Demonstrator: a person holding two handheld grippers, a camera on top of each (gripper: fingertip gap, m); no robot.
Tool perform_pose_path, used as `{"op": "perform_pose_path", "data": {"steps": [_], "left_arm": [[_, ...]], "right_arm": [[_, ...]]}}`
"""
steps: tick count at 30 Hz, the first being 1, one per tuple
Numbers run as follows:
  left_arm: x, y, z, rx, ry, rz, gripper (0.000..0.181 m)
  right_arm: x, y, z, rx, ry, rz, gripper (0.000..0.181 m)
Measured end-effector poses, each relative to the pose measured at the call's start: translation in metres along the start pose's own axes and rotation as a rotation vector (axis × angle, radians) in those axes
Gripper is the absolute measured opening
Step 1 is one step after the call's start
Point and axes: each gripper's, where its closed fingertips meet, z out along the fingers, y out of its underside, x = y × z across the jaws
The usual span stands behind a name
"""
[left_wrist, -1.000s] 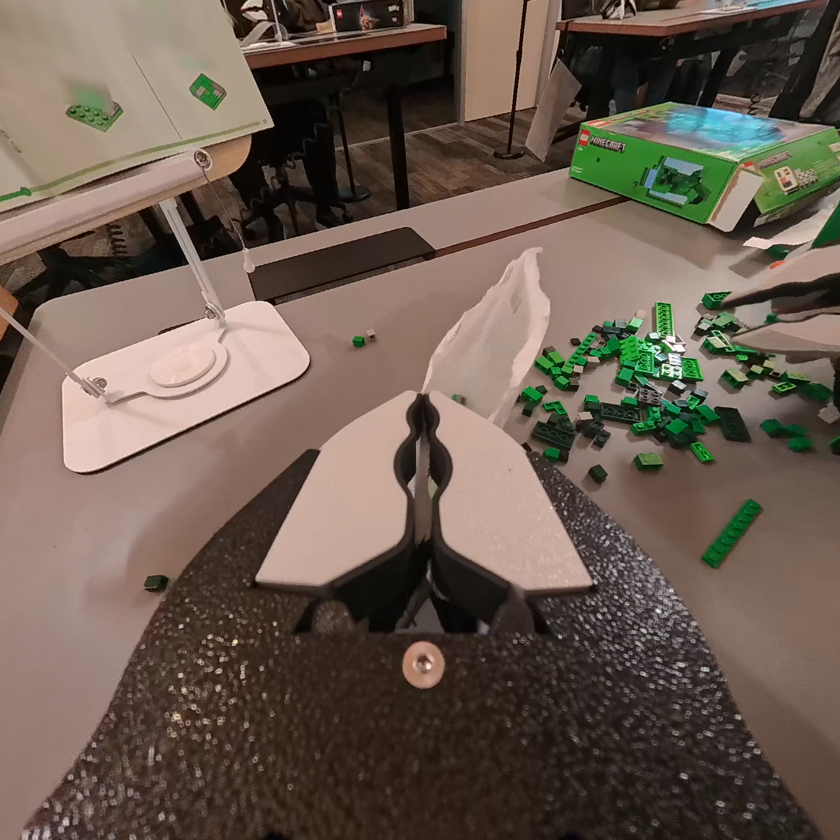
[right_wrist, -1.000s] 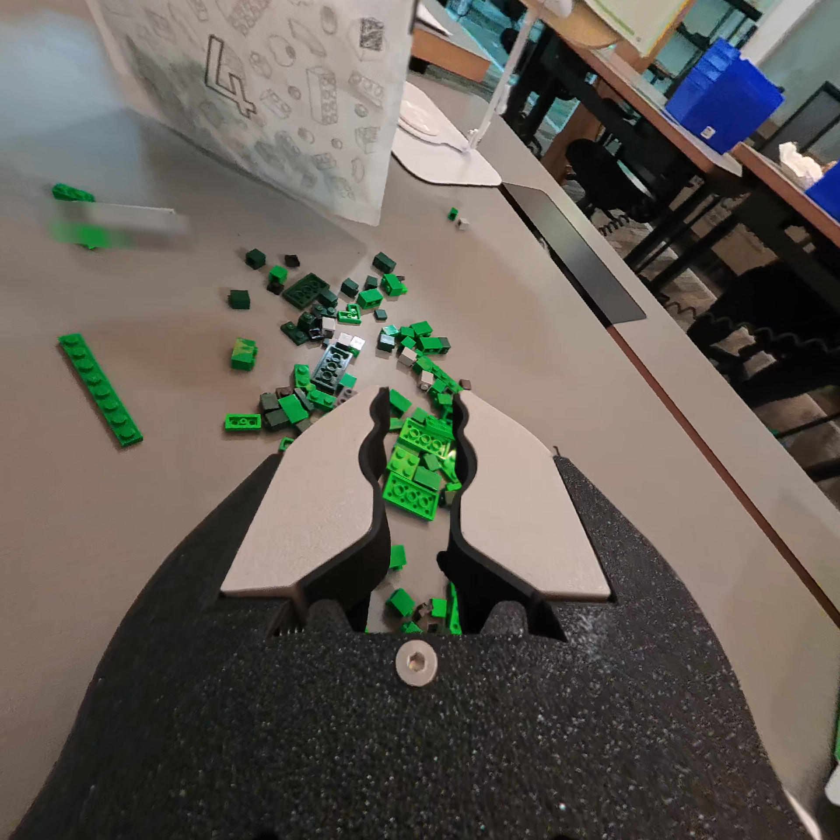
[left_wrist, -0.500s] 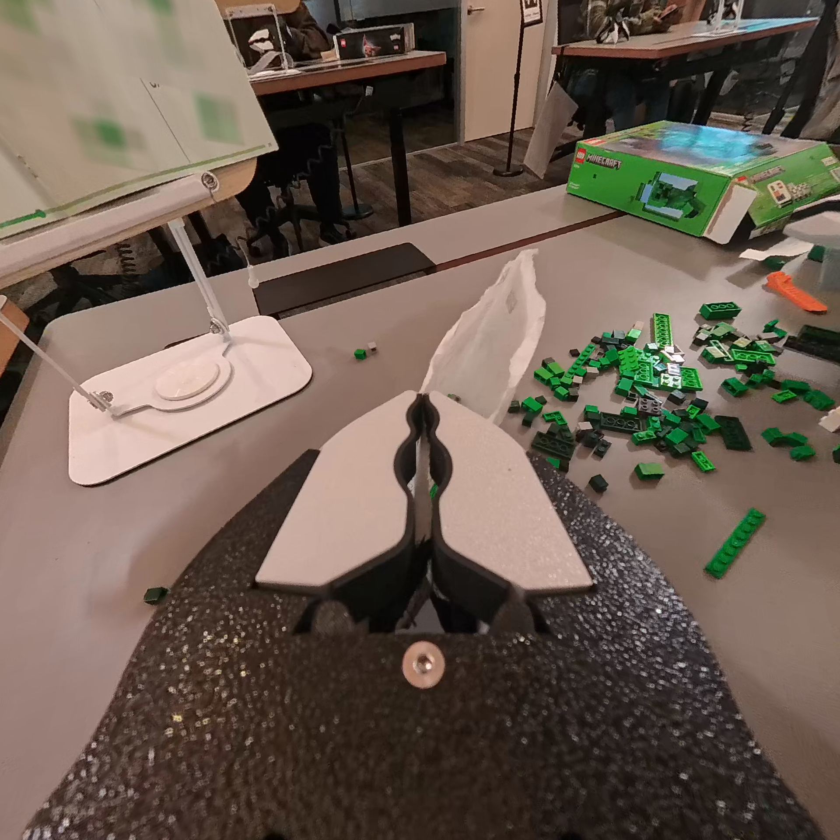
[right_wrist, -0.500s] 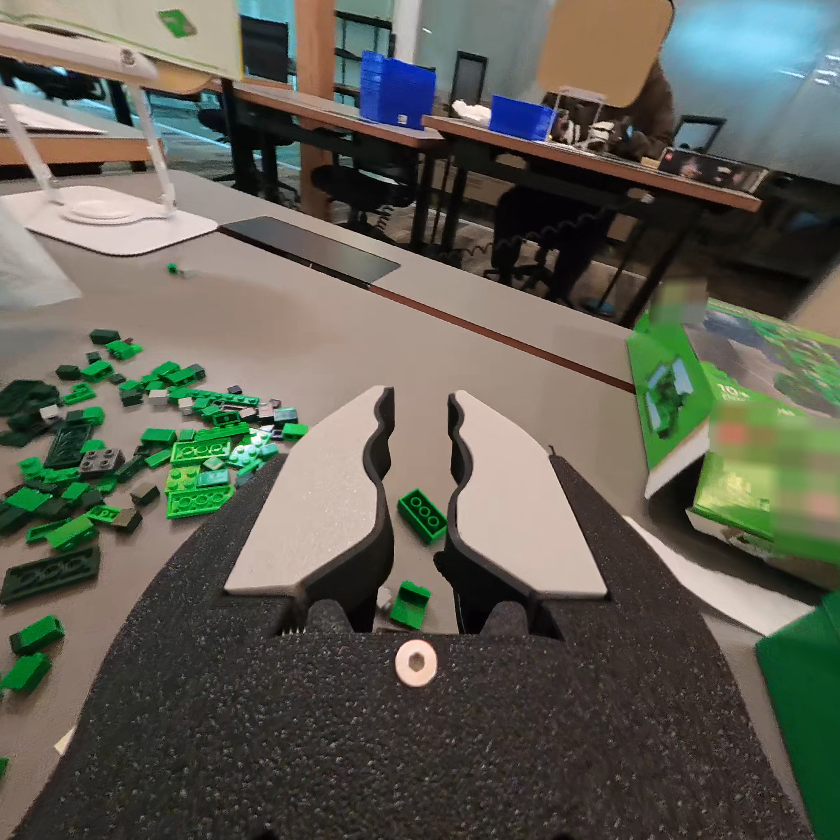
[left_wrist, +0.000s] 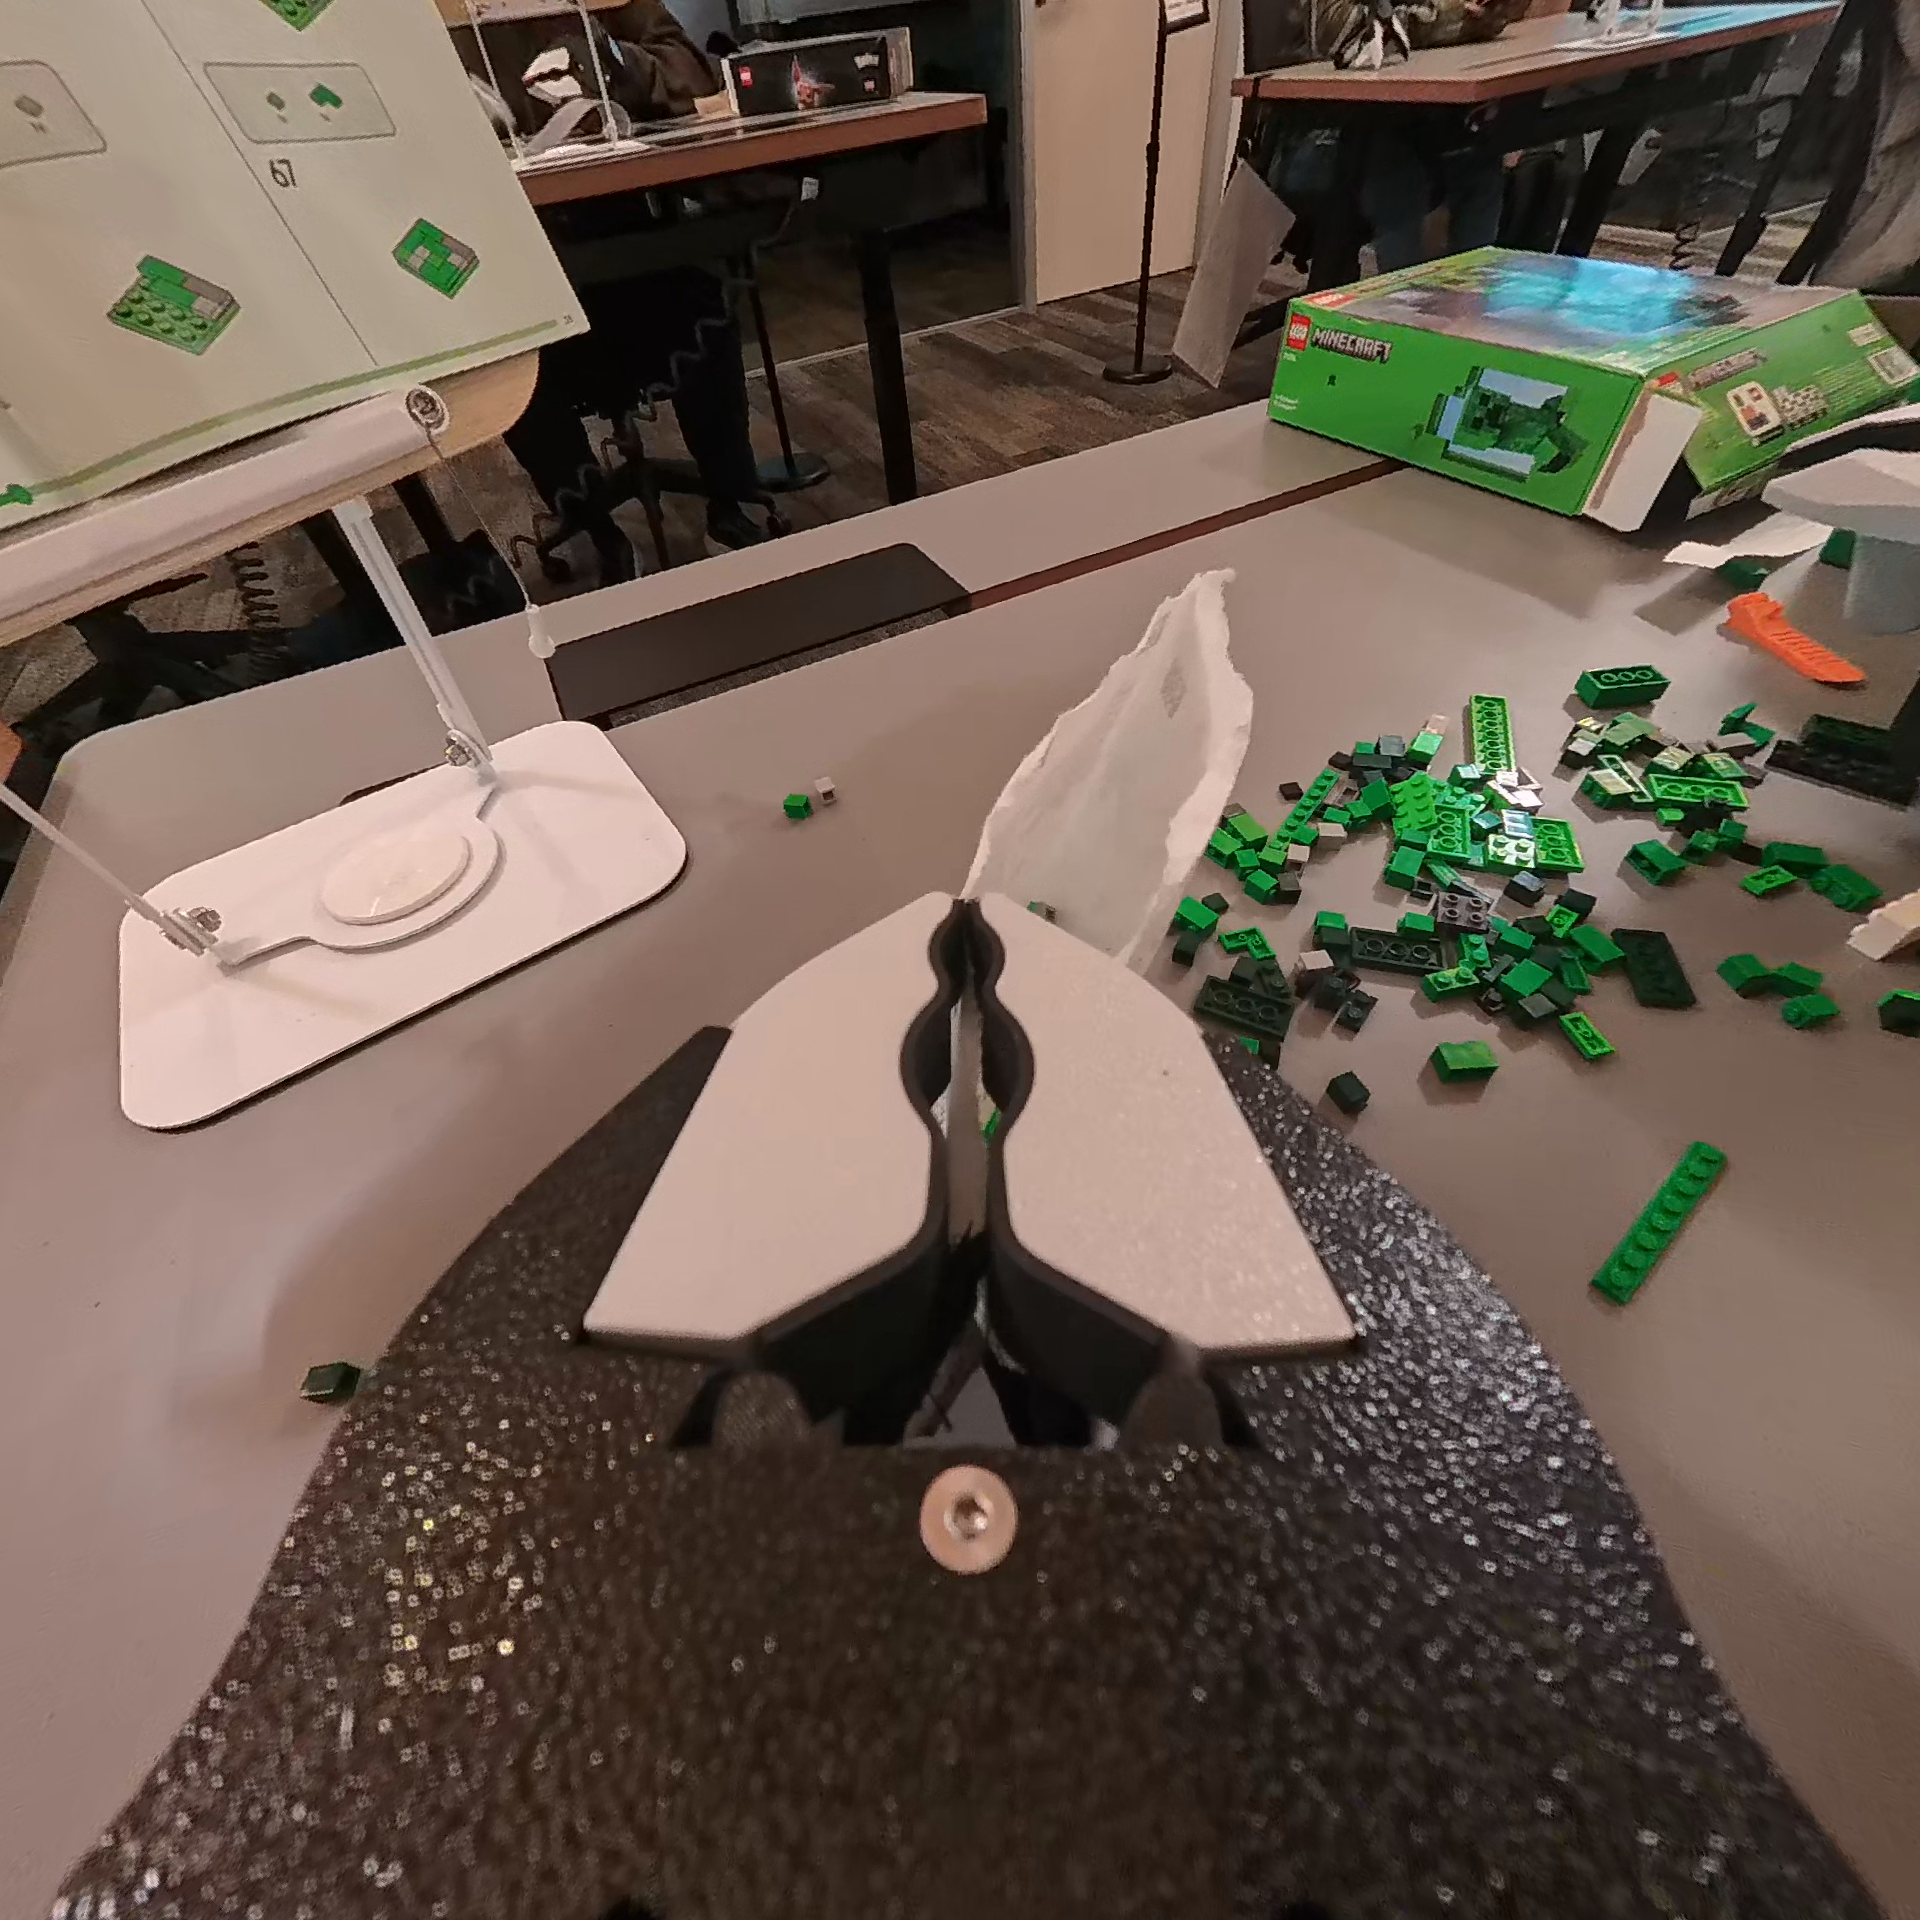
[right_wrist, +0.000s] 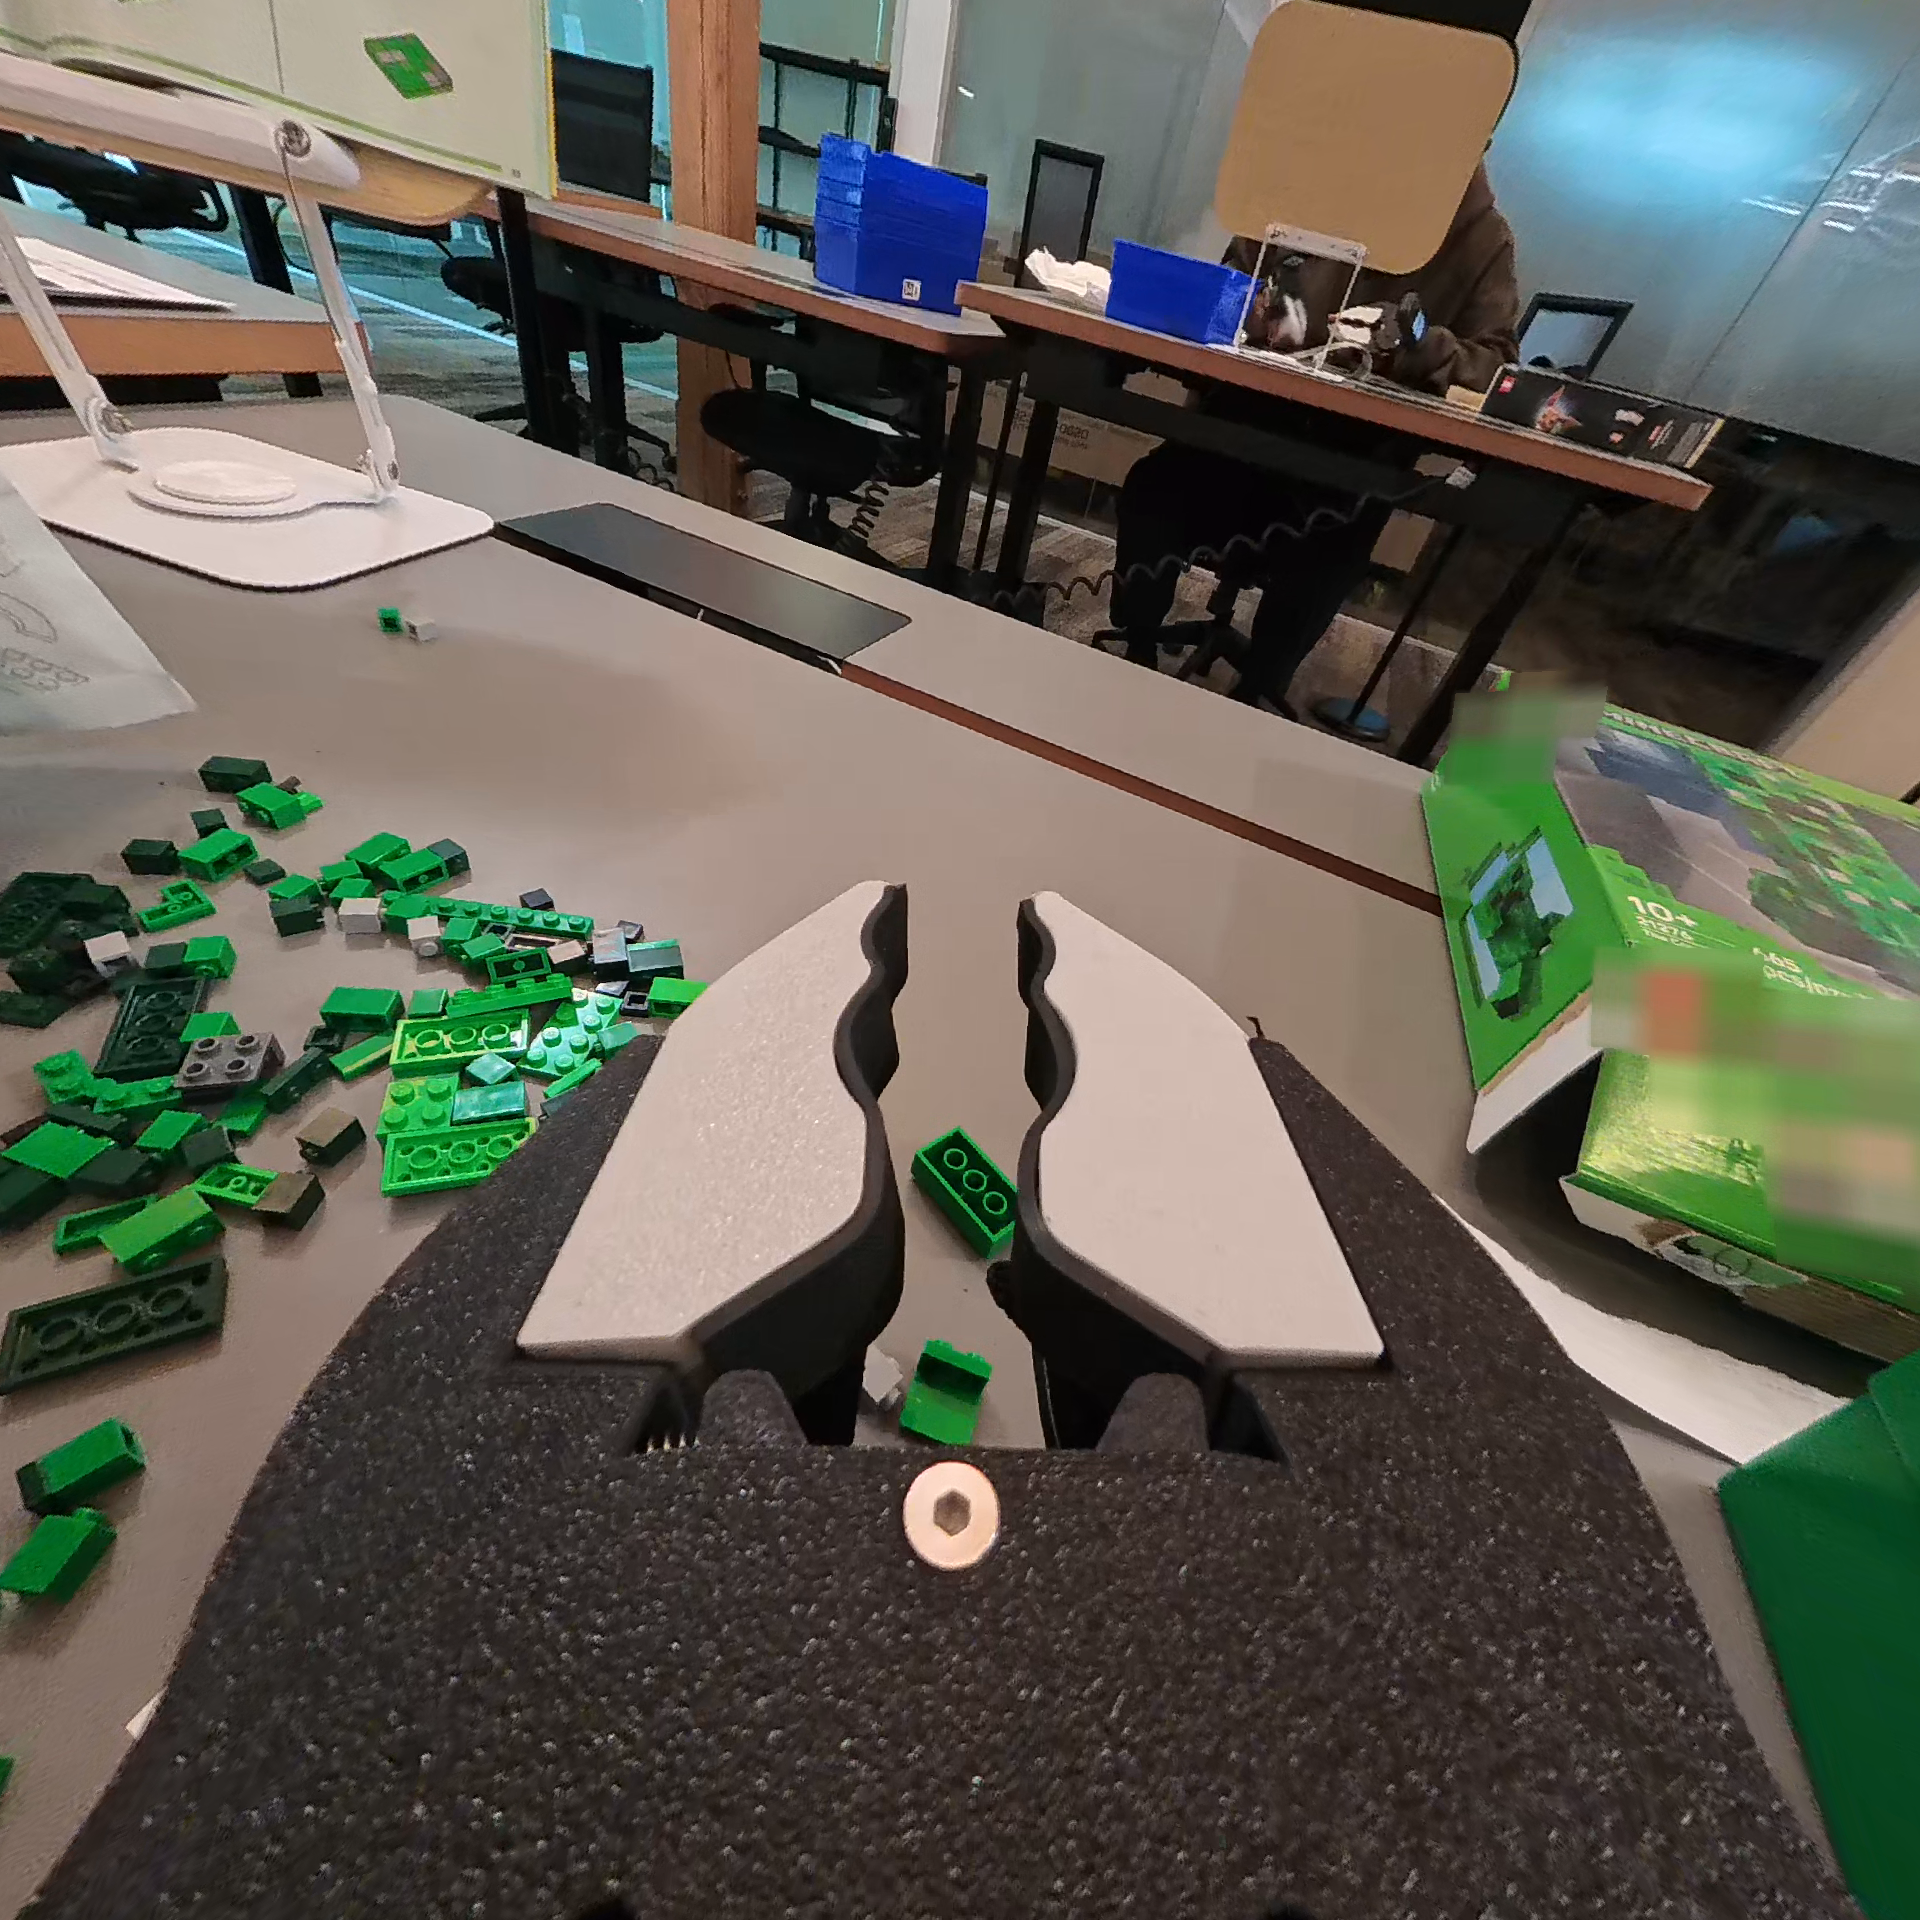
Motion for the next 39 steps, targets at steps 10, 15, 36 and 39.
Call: {"op": "perform_pose_path", "data": {"steps": [10, 15, 36, 39], "left_arm": [[-0.001, -0.001, -0.002, 0.002, 0.003, -0.003, 0.0], [-0.005, -0.004, -0.007, 0.016, 0.002, -0.015, 0.0], [-0.001, -0.003, -0.004, 0.016, 0.025, -0.017, 0.0], [0.002, -0.004, -0.003, 0.019, 0.035, -0.017, 0.0]], "right_arm": [[-0.038, 0.004, 0.007, -0.005, -0.159, -0.147, 0.02], [-0.072, 0.012, 0.012, -0.058, -0.261, -0.265, 0.019], [0.012, 0.009, -0.004, -0.041, 0.116, -0.123, 0.01], [0.013, 0.008, -0.005, -0.034, 0.115, -0.117, 0.009]]}}
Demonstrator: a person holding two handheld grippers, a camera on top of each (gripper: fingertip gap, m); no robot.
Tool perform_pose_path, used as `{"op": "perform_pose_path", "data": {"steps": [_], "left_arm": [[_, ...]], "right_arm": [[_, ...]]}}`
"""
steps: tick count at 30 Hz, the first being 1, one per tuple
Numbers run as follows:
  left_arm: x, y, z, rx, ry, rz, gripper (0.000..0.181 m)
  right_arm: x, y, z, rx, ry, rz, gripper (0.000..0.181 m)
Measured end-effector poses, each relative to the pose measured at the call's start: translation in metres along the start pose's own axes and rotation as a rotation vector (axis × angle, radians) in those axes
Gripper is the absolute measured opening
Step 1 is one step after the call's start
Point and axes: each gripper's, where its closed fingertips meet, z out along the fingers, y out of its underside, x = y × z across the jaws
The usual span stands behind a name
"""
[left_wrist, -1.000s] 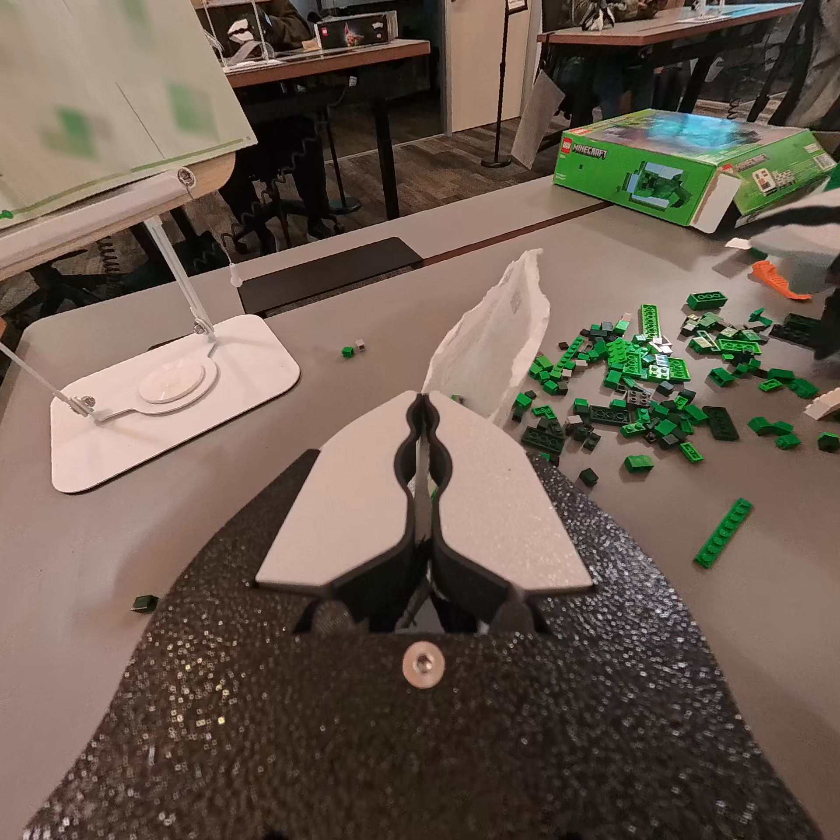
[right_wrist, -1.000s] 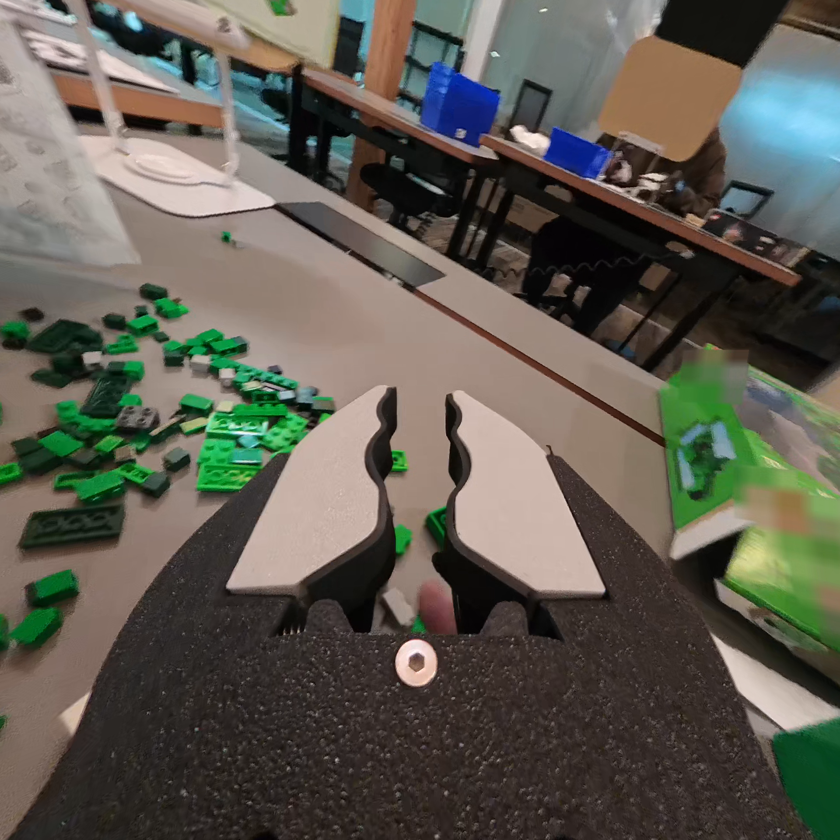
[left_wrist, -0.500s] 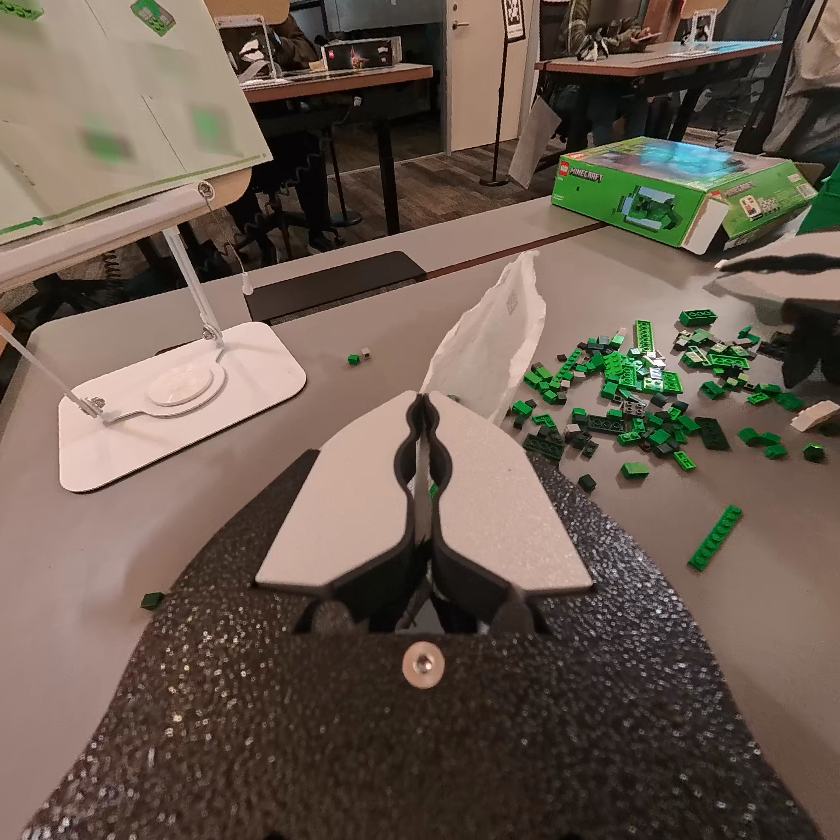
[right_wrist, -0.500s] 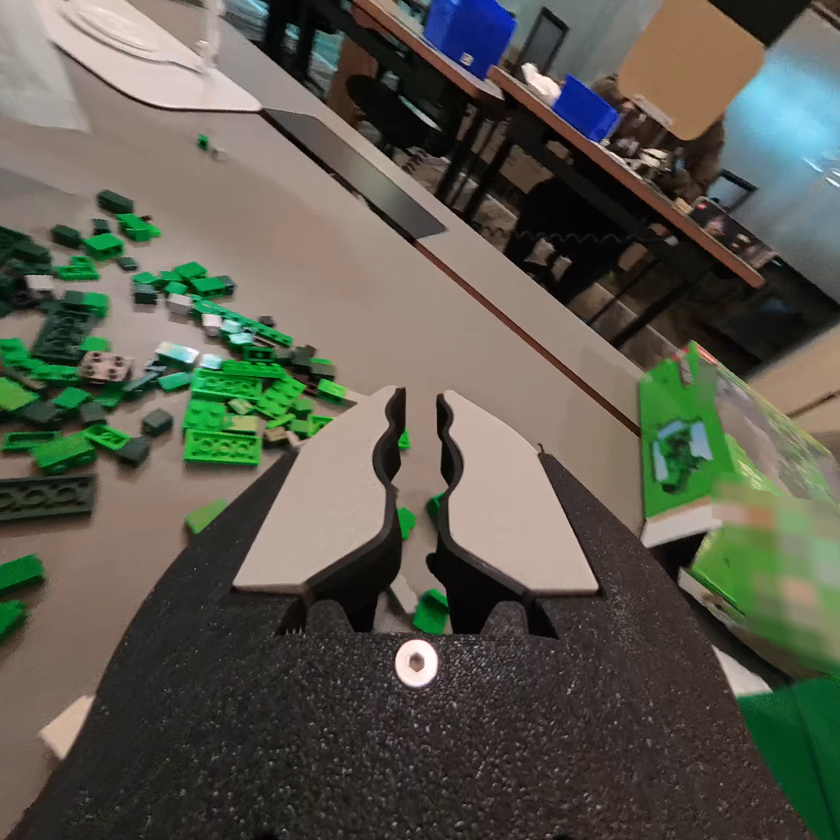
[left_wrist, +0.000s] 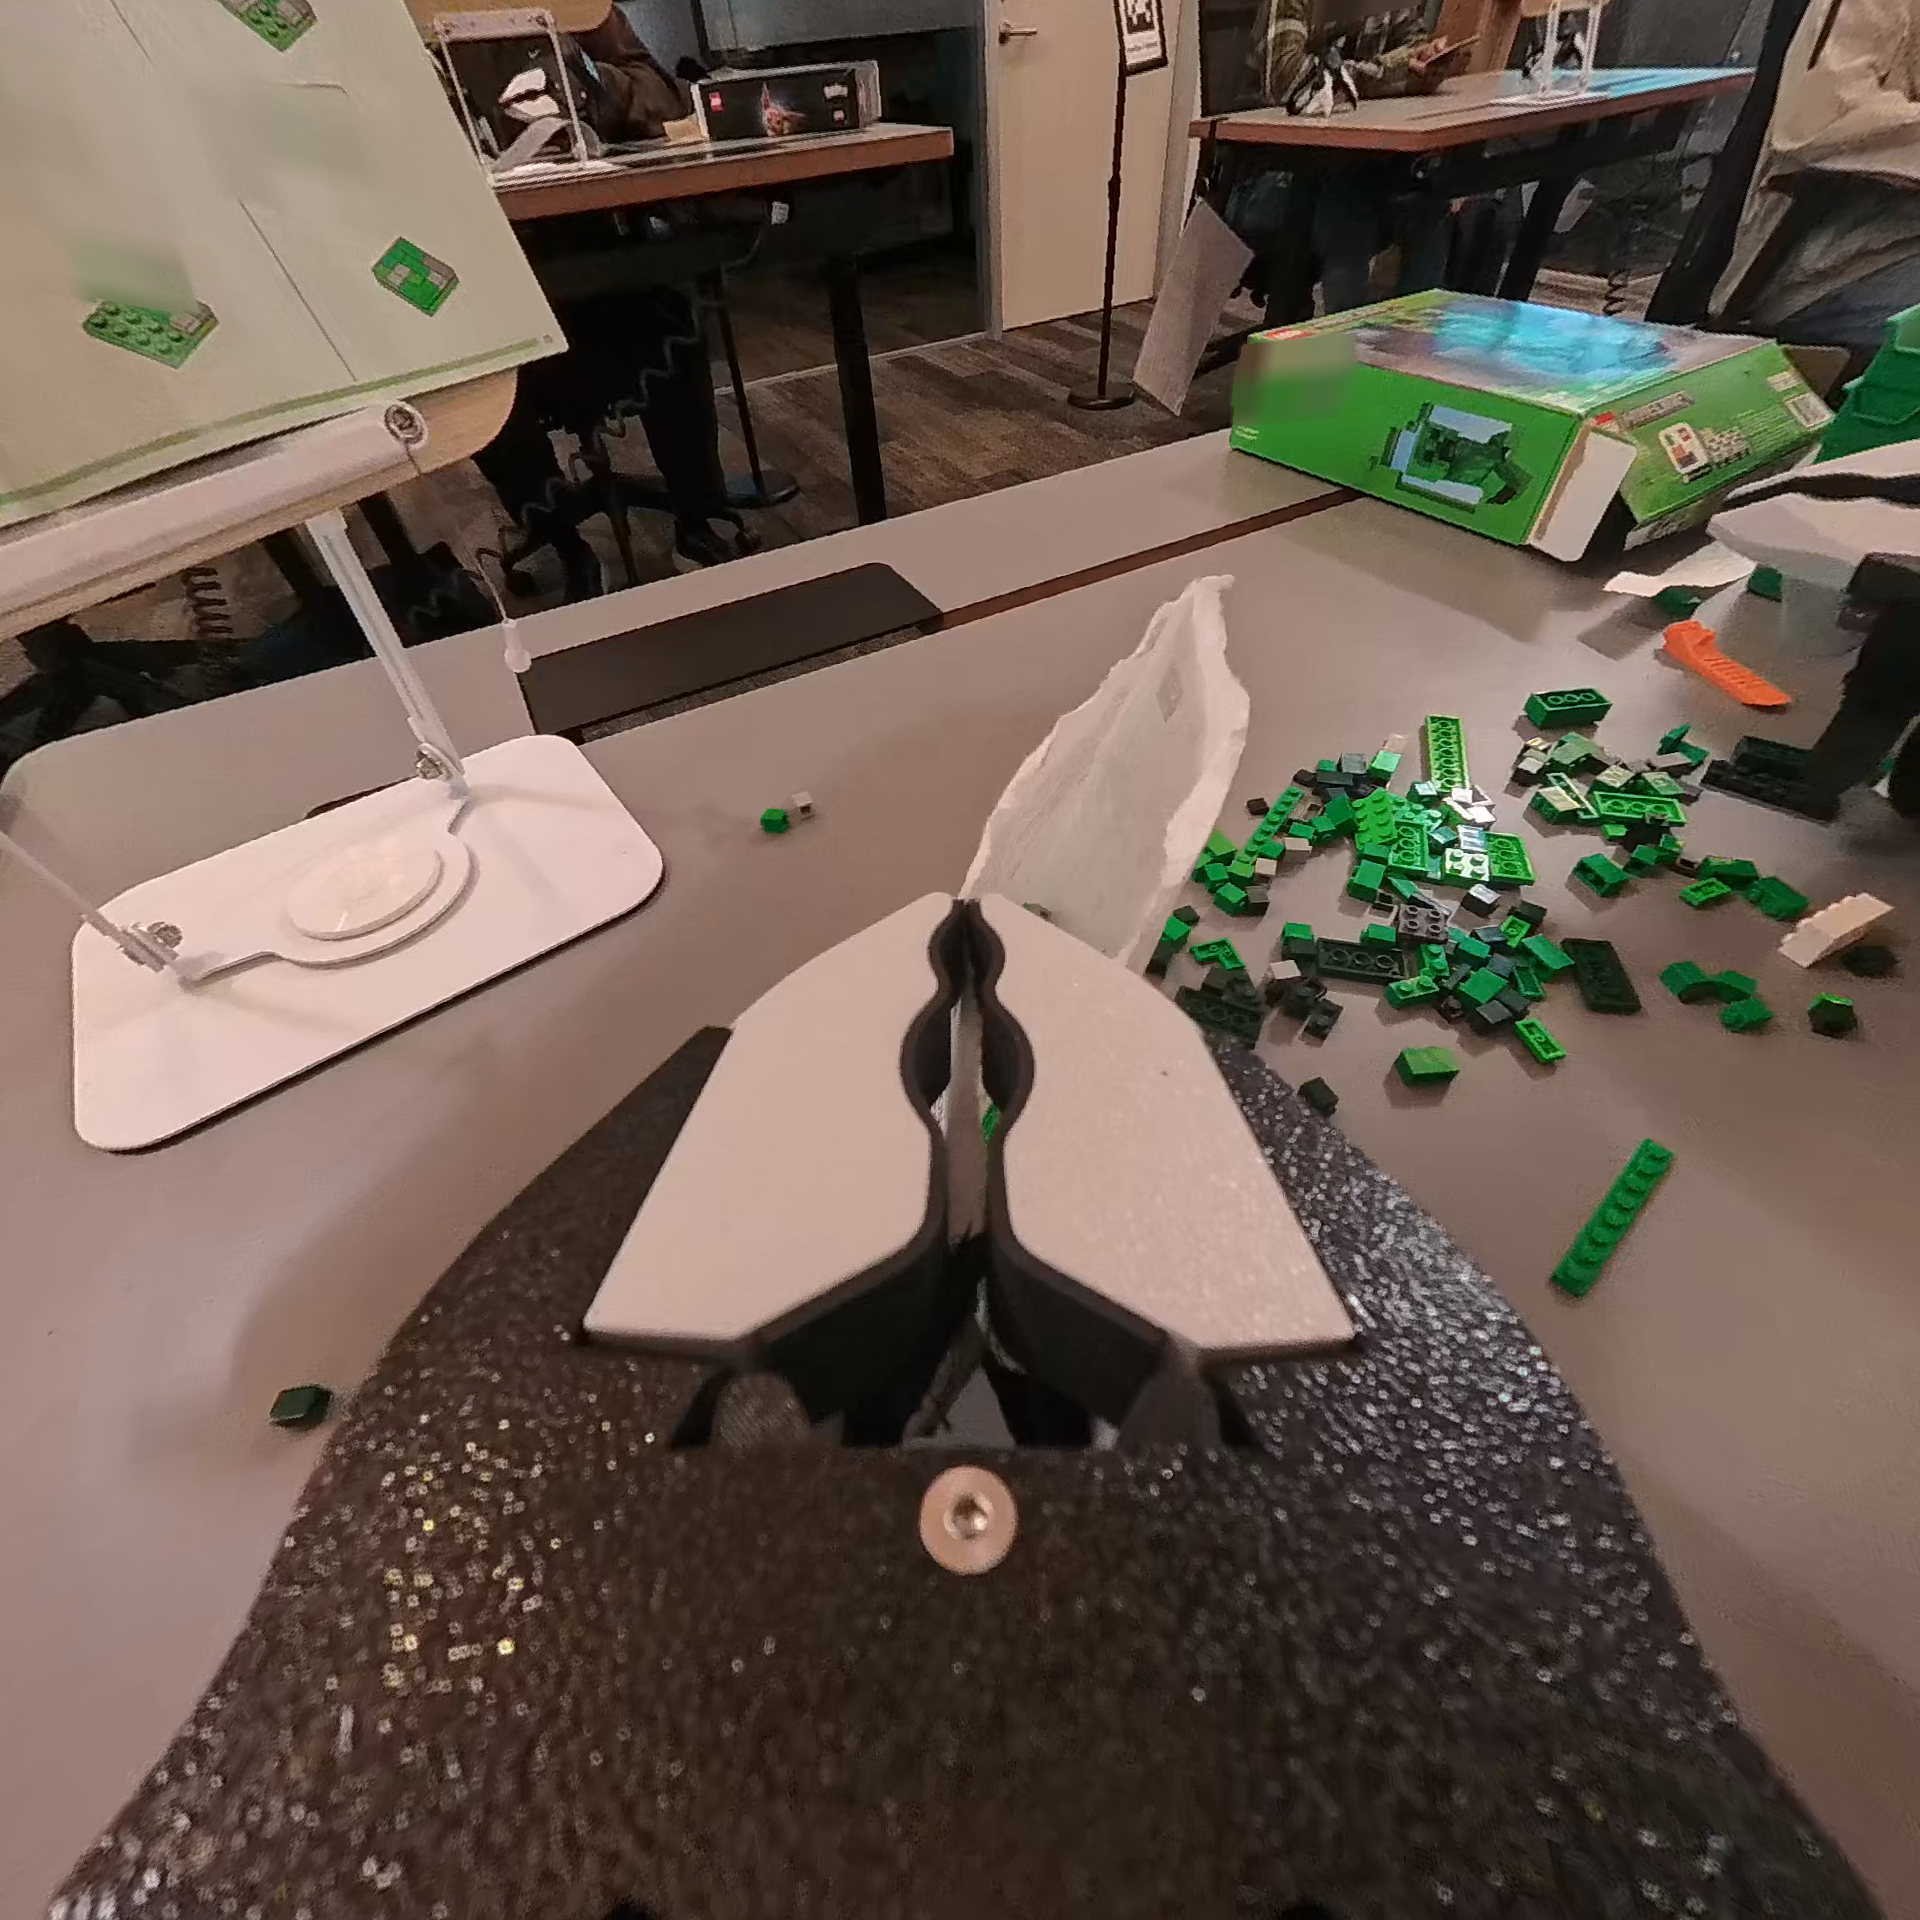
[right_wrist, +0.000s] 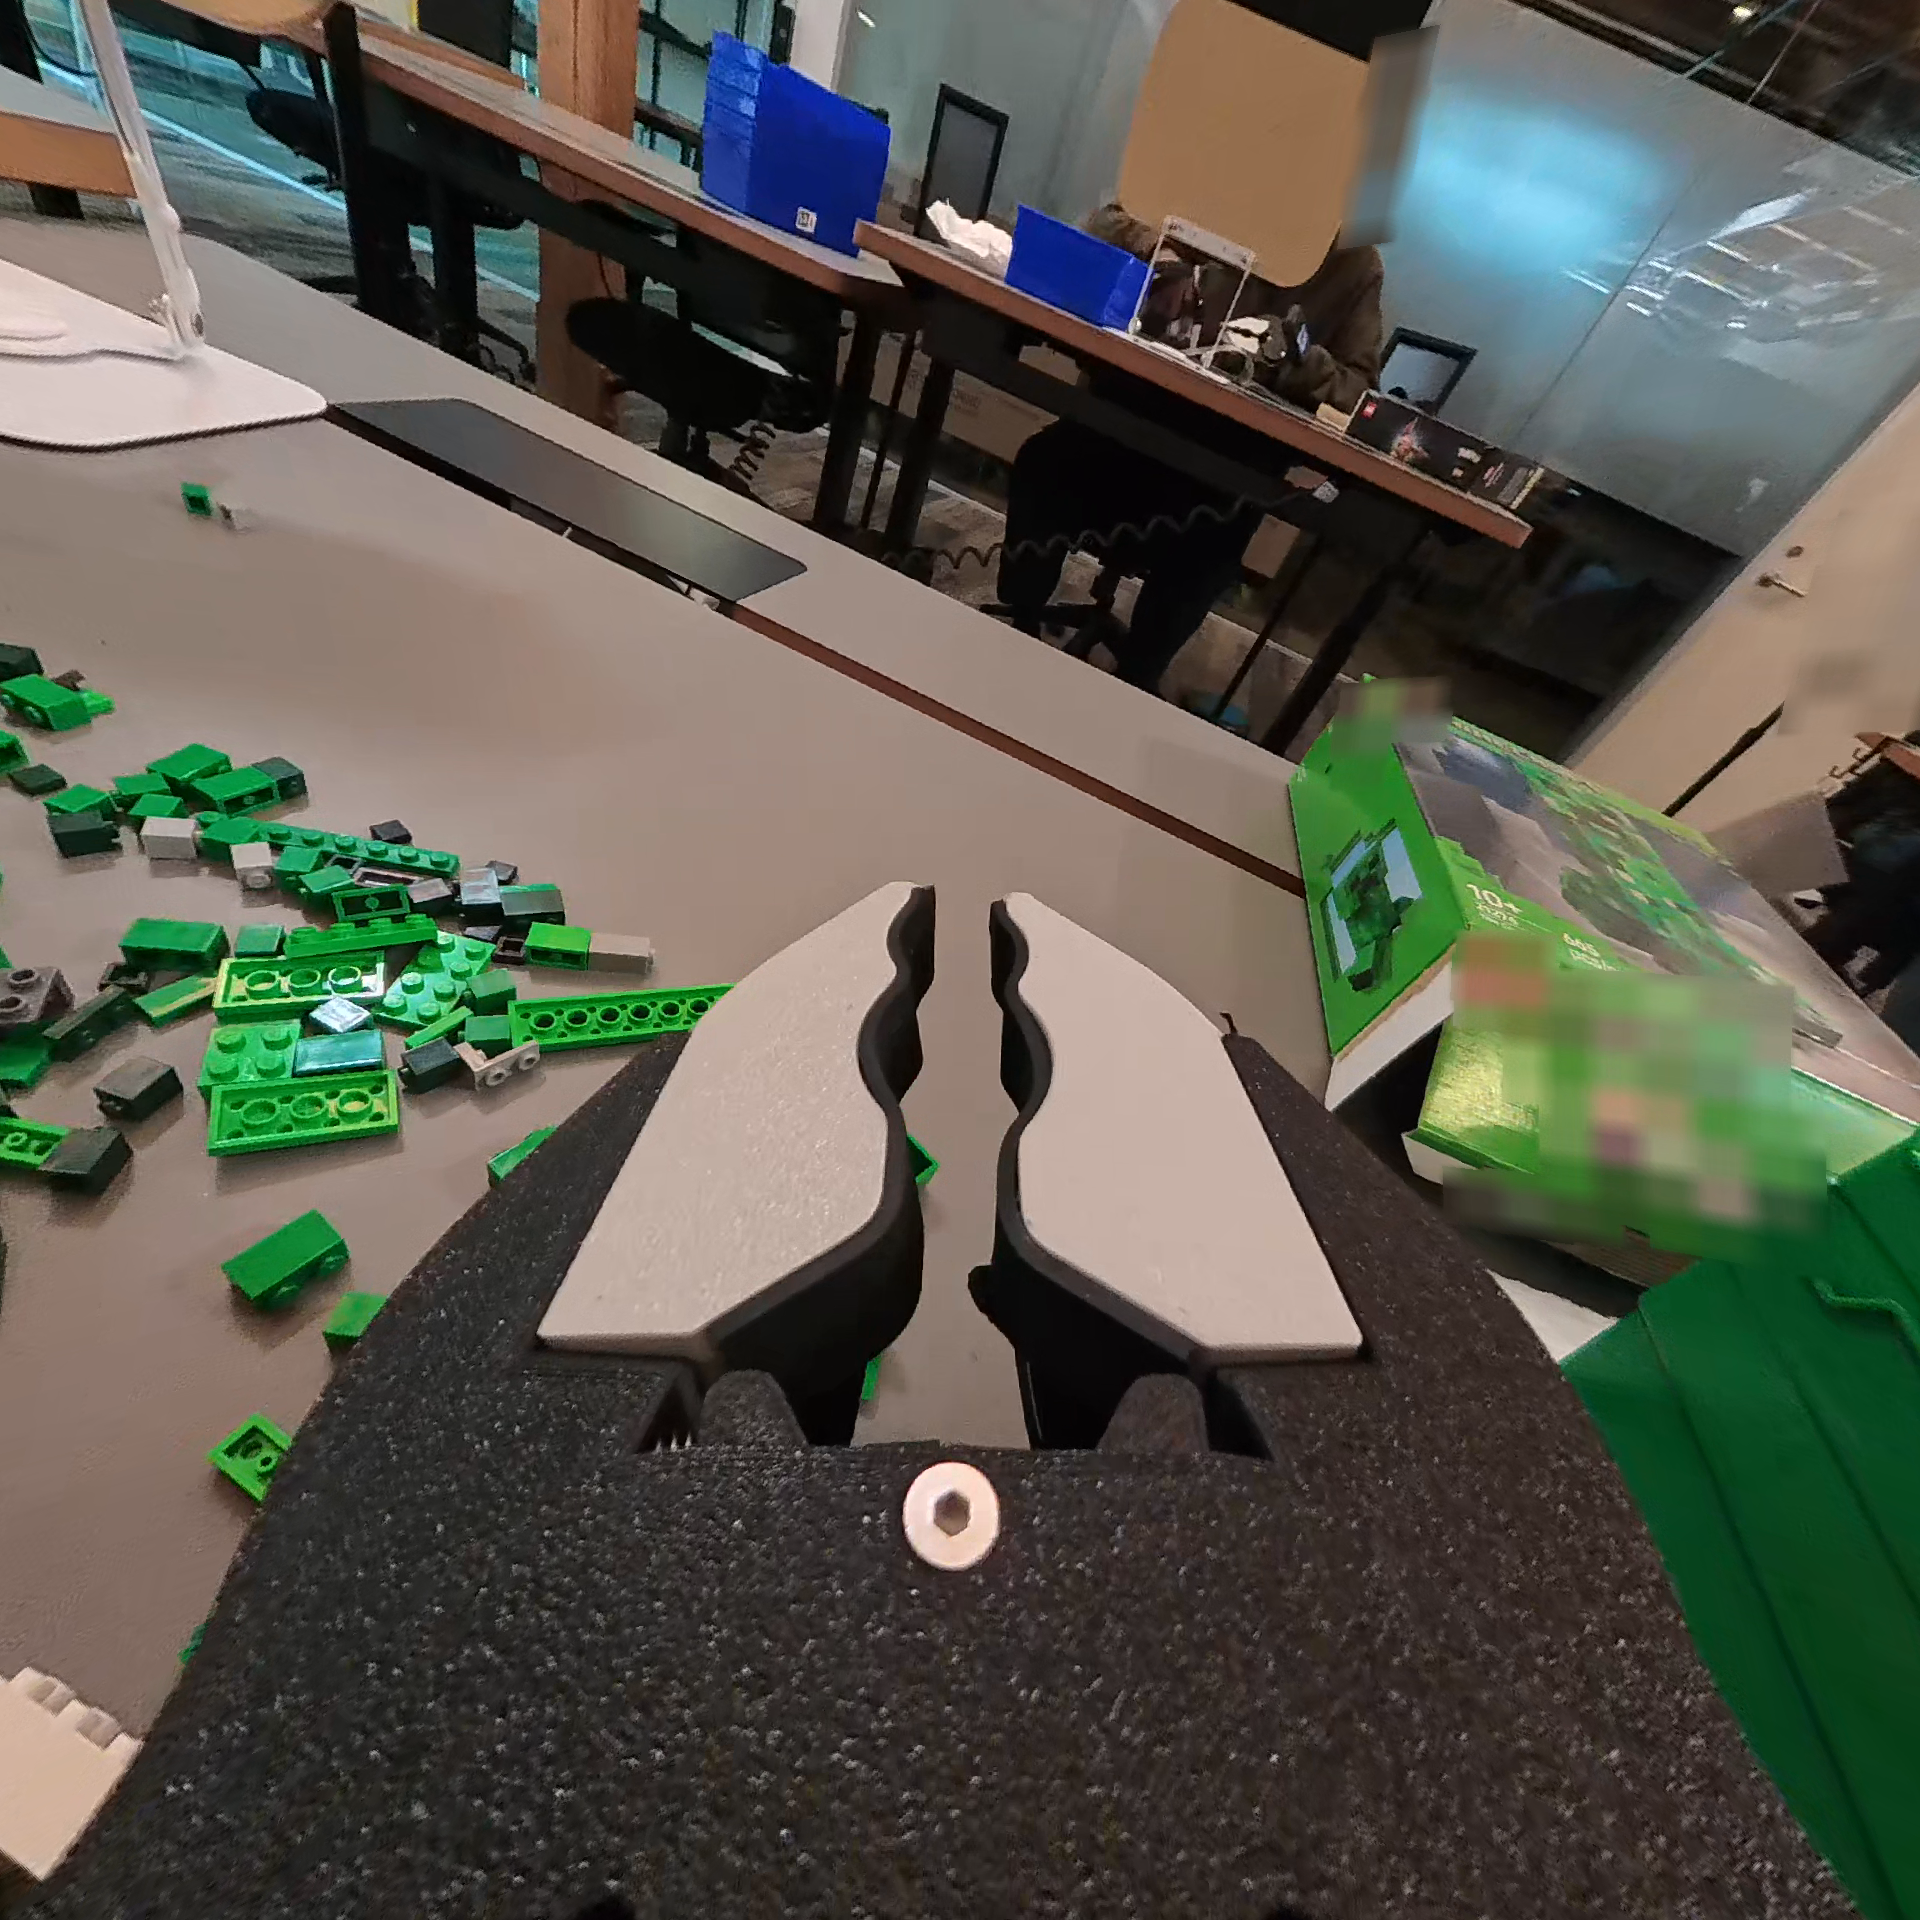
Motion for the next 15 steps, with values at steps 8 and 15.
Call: {"op": "perform_pose_path", "data": {"steps": [8, 15], "left_arm": [[0.002, 0.0, 0.001, 0.003, 0.006, -0.001, 0.0], [0.001, 0.001, 0.001, -0.002, 0.005, 0.0, 0.0]], "right_arm": [[0.002, -0.004, -0.003, 0.024, -0.003, 0.029, 0.009], [0.013, -0.004, -0.006, 0.041, 0.029, 0.071, 0.009]]}}
